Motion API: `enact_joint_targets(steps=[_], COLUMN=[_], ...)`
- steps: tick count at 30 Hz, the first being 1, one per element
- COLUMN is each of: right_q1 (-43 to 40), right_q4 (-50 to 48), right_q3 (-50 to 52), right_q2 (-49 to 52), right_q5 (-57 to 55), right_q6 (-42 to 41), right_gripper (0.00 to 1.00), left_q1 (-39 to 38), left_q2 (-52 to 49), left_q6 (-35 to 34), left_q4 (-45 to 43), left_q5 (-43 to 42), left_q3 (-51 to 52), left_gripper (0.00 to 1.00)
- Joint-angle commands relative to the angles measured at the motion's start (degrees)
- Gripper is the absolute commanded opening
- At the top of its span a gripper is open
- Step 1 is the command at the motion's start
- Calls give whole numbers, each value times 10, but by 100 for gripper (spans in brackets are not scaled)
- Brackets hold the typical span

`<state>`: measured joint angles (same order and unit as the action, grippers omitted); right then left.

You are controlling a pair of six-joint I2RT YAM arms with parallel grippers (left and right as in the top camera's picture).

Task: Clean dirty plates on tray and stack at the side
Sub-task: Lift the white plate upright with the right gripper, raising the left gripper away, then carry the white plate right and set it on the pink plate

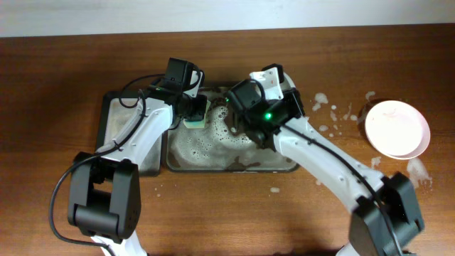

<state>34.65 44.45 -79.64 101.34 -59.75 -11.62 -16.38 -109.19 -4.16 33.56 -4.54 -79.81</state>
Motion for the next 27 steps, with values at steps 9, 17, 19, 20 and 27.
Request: enact_joint_targets(steps=[9,17,19,20,27], right_q1=[-55,-305,-446,-506,-834], right_q4=[-89,79,82,70,-130], right_q3=[-10,-9,8,23,202], right_q2=[22,-230,-226,-222,-178], right_q5=[-50,511,691,763,845], right_q6=[-13,-16,43,57,-85], right_gripper=[4,4,4,4,4], left_q1=[0,0,0,0,0], left_q2=[-4,-4,-4,-4,-4], left_q6=[-6,-5,-6,-6,-6], left_q4=[-1,-1,-4,-3,-3], left_q5=[-6,-2,-2,-2,-2], left_q3=[1,1,1,1,1], left_gripper=[0,0,0,0,0])
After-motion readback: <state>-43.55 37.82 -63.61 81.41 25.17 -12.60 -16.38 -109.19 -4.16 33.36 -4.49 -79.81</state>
